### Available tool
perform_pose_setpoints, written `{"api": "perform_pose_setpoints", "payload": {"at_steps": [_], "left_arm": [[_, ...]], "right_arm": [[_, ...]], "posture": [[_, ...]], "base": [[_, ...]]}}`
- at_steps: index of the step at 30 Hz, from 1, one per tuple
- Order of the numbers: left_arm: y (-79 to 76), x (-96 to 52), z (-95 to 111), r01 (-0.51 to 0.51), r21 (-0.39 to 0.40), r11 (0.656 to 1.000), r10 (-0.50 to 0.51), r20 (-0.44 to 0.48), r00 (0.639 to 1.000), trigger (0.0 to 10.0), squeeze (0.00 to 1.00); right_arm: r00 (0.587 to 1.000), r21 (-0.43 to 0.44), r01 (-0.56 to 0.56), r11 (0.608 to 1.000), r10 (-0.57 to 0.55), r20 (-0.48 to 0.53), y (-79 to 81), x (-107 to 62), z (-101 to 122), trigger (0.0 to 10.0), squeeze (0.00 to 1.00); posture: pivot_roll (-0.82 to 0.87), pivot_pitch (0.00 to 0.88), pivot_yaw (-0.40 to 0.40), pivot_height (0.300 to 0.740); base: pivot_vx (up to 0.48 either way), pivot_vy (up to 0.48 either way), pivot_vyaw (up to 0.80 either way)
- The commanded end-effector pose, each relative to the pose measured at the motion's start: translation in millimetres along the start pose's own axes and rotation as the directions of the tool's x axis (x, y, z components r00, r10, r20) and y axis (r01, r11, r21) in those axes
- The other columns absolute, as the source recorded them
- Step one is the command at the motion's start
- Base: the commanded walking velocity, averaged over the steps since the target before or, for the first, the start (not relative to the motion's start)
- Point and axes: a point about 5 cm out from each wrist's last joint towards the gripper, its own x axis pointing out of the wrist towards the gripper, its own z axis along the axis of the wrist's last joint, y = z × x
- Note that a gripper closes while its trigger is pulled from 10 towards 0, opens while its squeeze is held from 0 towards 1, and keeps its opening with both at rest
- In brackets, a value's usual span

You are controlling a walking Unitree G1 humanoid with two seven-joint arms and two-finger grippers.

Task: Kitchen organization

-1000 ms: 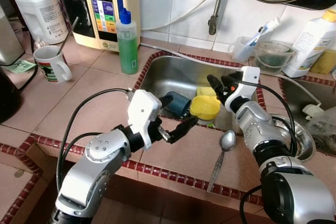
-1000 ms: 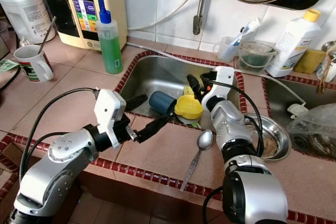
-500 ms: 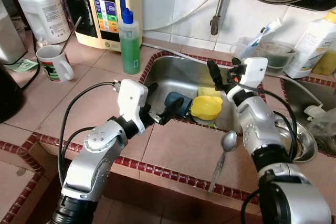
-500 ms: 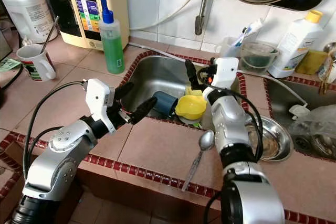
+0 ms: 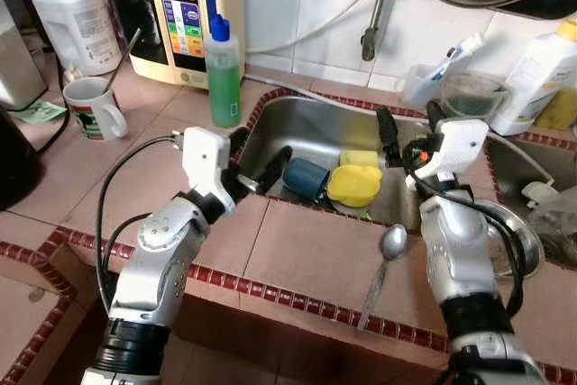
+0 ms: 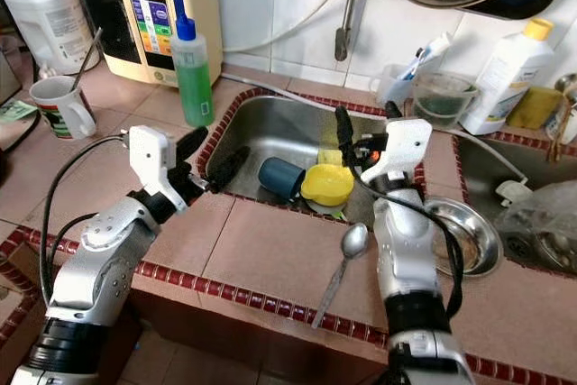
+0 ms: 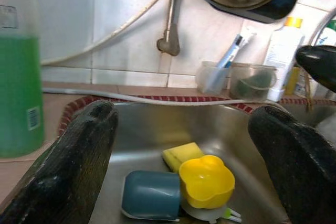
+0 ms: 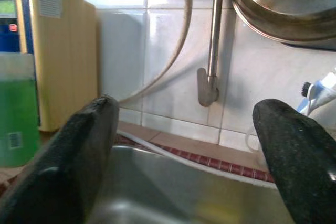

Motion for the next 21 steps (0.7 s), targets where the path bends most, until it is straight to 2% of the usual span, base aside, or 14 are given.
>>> {"api": "perform_pose_setpoints", "payload": {"at_steps": [1, 11, 15, 16, 17, 21], "left_arm": [[-0.4, -0.3, -1.8, 0.006, 0.009, 1.000, -0.006, -0.001, 1.000, 10.0, 0.00], [4.7, -2.0, -2.1, -0.028, -0.001, 1.000, 0.028, 0.019, 0.999, 10.0, 0.00], [5.7, -1.7, -1.5, -0.029, 0.002, 1.000, 0.029, 0.023, 0.999, 10.0, 0.00], [5.8, -1.8, -1.4, -0.030, 0.002, 1.000, 0.030, 0.024, 0.999, 10.0, 0.00], [6.1, -1.9, -1.4, -0.030, 0.003, 1.000, 0.030, 0.024, 0.999, 10.0, 0.00], [6.1, -2.0, -1.1, -0.033, -0.003, 0.999, 0.033, 0.030, 0.999, 10.0, 0.00]], "right_arm": [[1.000, 0.004, 0.004, 1.000, -0.004, 0.018, 1.3, 0.6, 5.9, 10.0, 1.00], [1.000, -0.025, 0.005, 1.000, -0.004, 0.012, 7.3, -7.2, 8.0, 10.0, 1.00], [1.000, -0.066, 0.013, 0.998, -0.012, 0.018, 9.1, -7.3, 11.0, 10.0, 1.00], [1.000, -0.071, 0.012, 0.997, -0.010, 0.020, 9.6, -7.5, 11.3, 10.0, 0.82], [1.000, -0.068, 0.010, 0.998, -0.008, 0.021, 10.1, -8.0, 11.6, 10.0, 0.00], [1.000, -0.074, 0.012, 0.997, -0.011, 0.020, 9.1, -8.5, 11.9, 10.0, 0.00]], "posture": [[0.06, 0.000, -0.050, 0.740], [0.06, 0.000, -0.049, 0.740], [0.07, 0.000, -0.057, 0.740], [0.07, 0.000, -0.058, 0.740], [0.07, 0.000, -0.059, 0.740], [0.07, 0.000, -0.063, 0.740]], "base": [[0.000, 0.000, 0.00], [0.000, 0.000, 0.00], [0.000, -0.251, 0.00], [0.000, -0.247, 0.00], [0.000, -0.251, 0.00], [0.000, -0.321, 0.00]]}}
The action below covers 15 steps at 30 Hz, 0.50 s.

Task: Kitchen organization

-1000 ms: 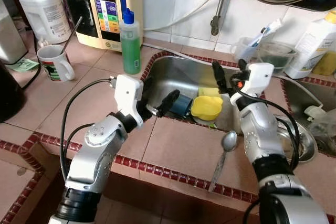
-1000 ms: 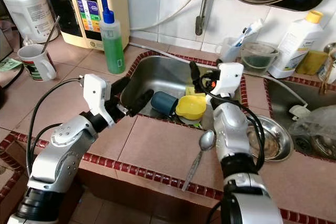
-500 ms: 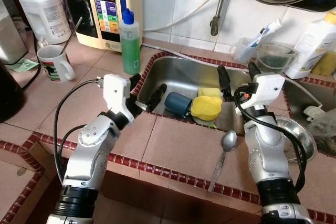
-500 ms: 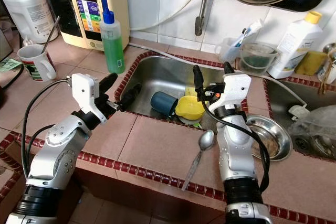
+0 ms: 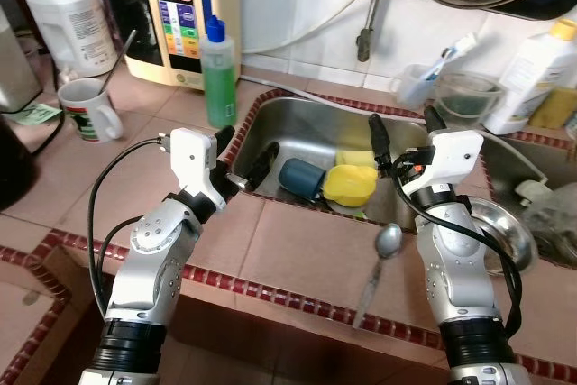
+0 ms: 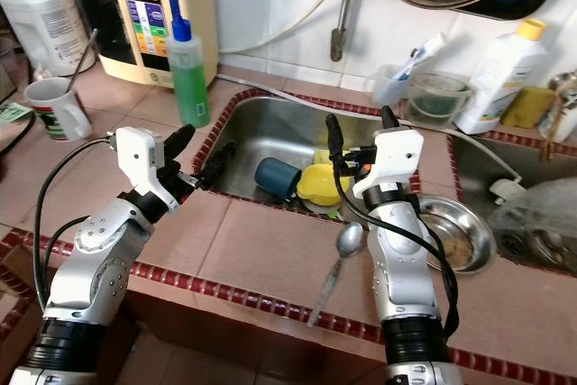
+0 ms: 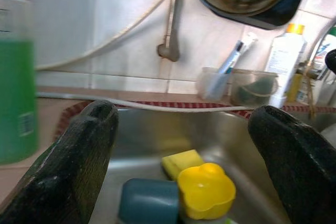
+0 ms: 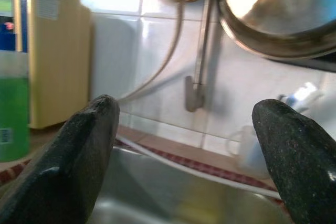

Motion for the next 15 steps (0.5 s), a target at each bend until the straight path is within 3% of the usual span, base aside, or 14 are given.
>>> {"api": "perform_pose_setpoints", "payload": {"at_steps": [1, 7, 15], "left_arm": [[-1.6, 1.1, 0.3, 0.007, 0.001, 1.000, -0.007, 0.007, 1.000, 10.0, 0.00], [-2.2, 1.9, -0.6, 0.008, -0.002, 1.000, -0.008, 0.010, 1.000, 10.0, 0.00], [-2.0, 2.3, 0.5, 0.005, -0.003, 1.000, -0.005, 0.016, 1.000, 10.0, 0.00]], "right_arm": [[1.000, -0.016, 0.015, 1.000, -0.015, 0.000, -5.0, -1.1, 2.3, 10.0, 0.00], [1.000, -0.035, 0.013, 0.999, -0.013, -0.008, -9.7, 0.9, 4.0, 10.0, 0.00], [1.000, -0.039, 0.017, 0.999, -0.017, -0.006, -13.5, 3.3, 5.9, 10.0, 0.00]], "posture": [[0.07, 0.000, -0.065, 0.740], [0.07, 0.000, -0.070, 0.740], [0.07, 0.000, -0.076, 0.740]], "base": [[0.000, -0.394, 0.00], [0.000, -0.398, 0.00], [0.000, -0.398, -0.68]]}}
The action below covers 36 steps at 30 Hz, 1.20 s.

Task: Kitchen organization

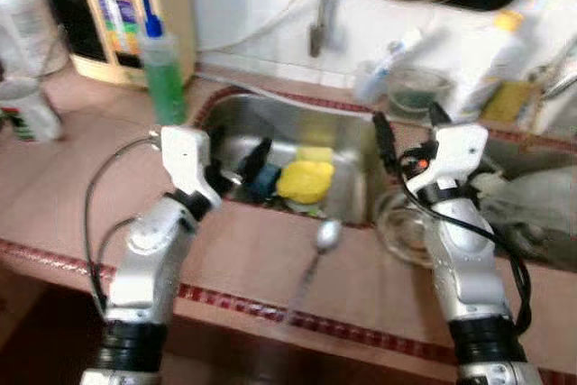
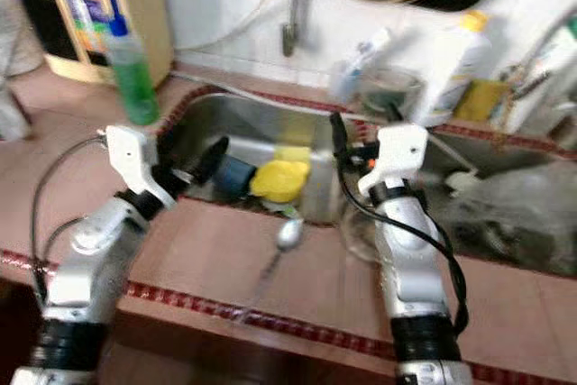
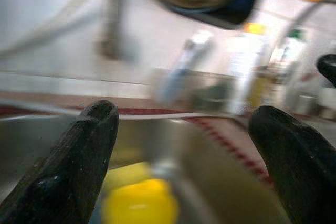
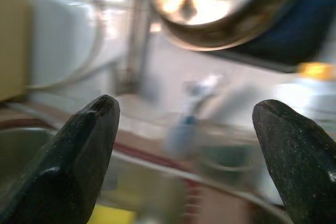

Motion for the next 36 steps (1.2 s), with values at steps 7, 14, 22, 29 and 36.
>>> {"api": "perform_pose_setpoints", "payload": {"at_steps": [7, 14, 22, 29, 36], "left_arm": [[5.2, -0.7, 4.7, -0.013, 0.017, 1.000, 0.013, 0.010, 1.000, 10.0, 0.00], [5.3, -0.8, 6.6, -0.010, 0.024, 1.000, 0.010, 0.013, 1.000, 10.0, 0.00], [-4.5, -0.7, 4.7, 0.057, 0.109, 0.992, -0.053, -0.043, 0.998, 10.0, 0.00], [-14.9, -2.2, 3.9, 0.130, 0.160, 0.978, -0.117, -0.089, 0.989, 10.0, 0.00], [-31.1, -7.3, -3.3, 0.238, 0.205, 0.949, -0.206, -0.165, 0.964, 10.0, 0.00]], "right_arm": [[1.000, -0.018, -0.004, 1.000, 0.004, 0.016, -0.4, 5.1, 5.1, 10.0, 0.00], [1.000, -0.027, -0.010, 1.000, 0.011, 0.010, 0.1, 6.0, 4.4, 10.0, 0.00], [0.997, 0.077, 0.048, 0.996, -0.043, -0.060, -1.5, 1.9, -8.5, 10.0, 0.00], [0.988, 0.119, 0.106, 0.987, -0.092, -0.123, -6.1, -2.3, -19.0, 10.0, 0.00], [0.972, 0.120, 0.163, 0.979, -0.139, -0.187, -12.4, -3.0, -27.8, 10.0, 0.00]], "posture": [[0.07, 0.000, -0.076, 0.740], [0.07, 0.000, -0.076, 0.740], [0.07, 0.000, -0.066, 0.740], [0.07, 0.000, -0.056, 0.740], [0.07, 0.000, -0.052, 0.740]], "base": [[0.000, -0.392, 0.00], [0.000, -0.290, 0.00], [0.000, 0.000, 0.00], [0.000, 0.000, 0.00], [0.000, 0.000, 0.00]]}}
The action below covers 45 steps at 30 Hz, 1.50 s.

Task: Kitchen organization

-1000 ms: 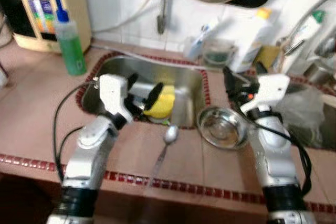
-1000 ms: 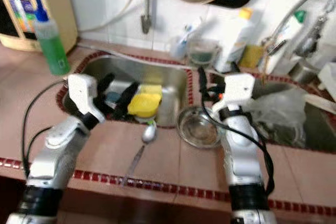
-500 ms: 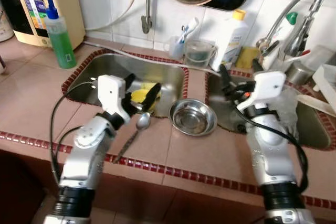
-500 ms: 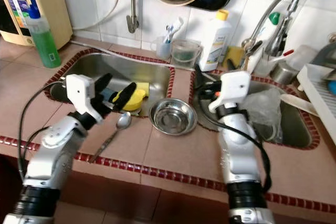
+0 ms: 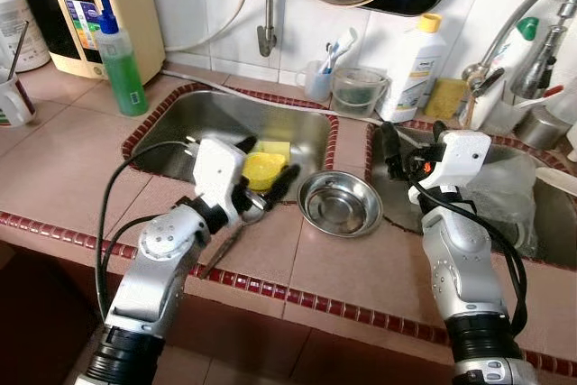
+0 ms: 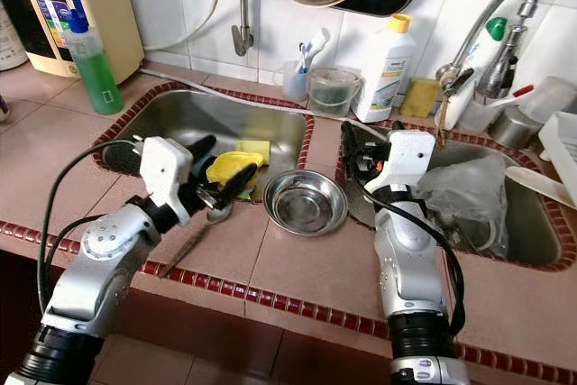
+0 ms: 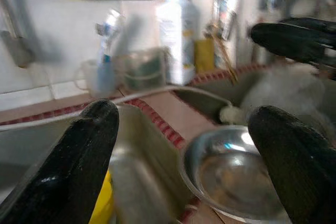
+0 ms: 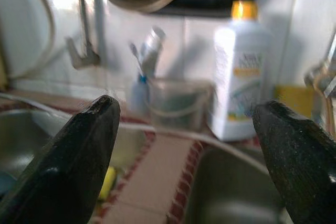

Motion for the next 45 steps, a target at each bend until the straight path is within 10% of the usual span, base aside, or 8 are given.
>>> {"api": "perform_pose_setpoints", "payload": {"at_steps": [1, 24, 45], "left_arm": [[-14.6, -0.3, -0.2, 0.091, 0.029, 0.995, -0.091, -0.028, 0.995, 10.0, 0.00], [-45.8, -6.1, 6.8, 0.244, -0.010, 0.970, -0.244, -0.030, 0.969, 10.0, 0.00], [-48.7, -6.6, 11.5, 0.219, -0.020, 0.975, -0.220, -0.011, 0.976, 10.0, 0.00]], "right_arm": [[0.999, 0.010, 0.039, 0.999, -0.038, -0.030, -7.3, 0.9, -3.3, 10.0, 0.00], [0.928, 0.144, -0.088, 0.986, 0.134, -0.348, 0.2, -6.5, -47.6, 10.0, 0.00], [0.892, 0.247, -0.110, 0.963, 0.206, -0.402, -6.0, -0.1, -59.7, 10.0, 0.00]], "posture": [[0.07, 0.000, -0.052, 0.740], [0.08, 0.000, -0.069, 0.740], [0.10, 0.000, -0.086, 0.740]], "base": [[0.000, 0.000, 0.00], [0.000, 0.000, 0.00], [0.000, 0.000, 0.00]]}}
